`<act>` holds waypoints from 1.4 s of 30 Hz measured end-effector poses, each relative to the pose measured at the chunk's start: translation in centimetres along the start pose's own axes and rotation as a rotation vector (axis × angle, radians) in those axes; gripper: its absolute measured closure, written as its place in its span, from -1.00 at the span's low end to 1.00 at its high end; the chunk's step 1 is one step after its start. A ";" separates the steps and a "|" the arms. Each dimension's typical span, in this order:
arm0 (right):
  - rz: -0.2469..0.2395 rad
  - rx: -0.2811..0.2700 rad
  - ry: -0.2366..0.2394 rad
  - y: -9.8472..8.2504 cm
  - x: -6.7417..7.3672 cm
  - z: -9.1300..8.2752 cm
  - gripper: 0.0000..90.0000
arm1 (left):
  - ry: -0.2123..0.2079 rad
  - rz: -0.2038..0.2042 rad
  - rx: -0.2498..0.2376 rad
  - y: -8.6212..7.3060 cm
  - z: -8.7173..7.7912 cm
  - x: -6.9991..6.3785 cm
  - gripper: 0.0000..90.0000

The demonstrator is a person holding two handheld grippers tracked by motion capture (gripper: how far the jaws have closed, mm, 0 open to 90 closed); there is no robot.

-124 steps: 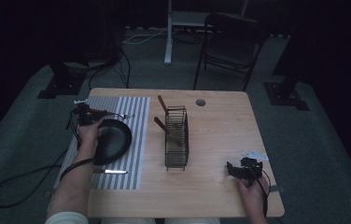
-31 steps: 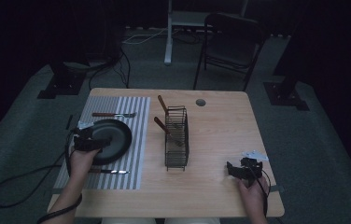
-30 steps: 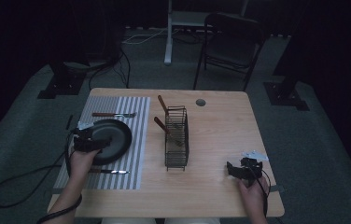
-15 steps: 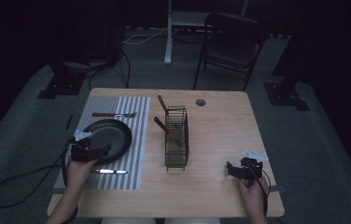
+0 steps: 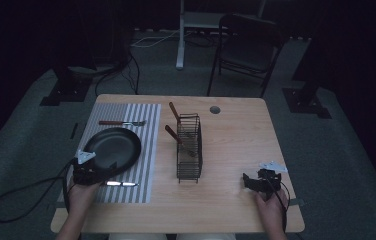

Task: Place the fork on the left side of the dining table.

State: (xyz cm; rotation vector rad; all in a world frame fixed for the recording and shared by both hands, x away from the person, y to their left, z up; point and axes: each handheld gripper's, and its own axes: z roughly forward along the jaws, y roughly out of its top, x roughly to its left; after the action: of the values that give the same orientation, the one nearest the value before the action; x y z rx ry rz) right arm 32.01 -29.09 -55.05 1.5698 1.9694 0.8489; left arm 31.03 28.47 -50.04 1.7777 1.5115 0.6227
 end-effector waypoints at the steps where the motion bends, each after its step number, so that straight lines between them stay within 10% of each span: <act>1: 0.000 0.000 0.000 0.0 0.0 0.0 -0.74 | 0.005 -0.001 -0.003 -0.2 -0.1 0.0 -0.78; 42: -0.001 0.001 0.000 0.0 0.0 0.0 -0.74 | 0.151 -0.002 -0.002 -6.9 -4.8 0.5 -0.78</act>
State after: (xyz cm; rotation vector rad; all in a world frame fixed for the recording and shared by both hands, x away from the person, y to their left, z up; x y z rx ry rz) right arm 32.01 -29.10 -55.03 1.5699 1.9705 0.8475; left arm 23.18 30.42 -52.37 1.7614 1.6115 0.7716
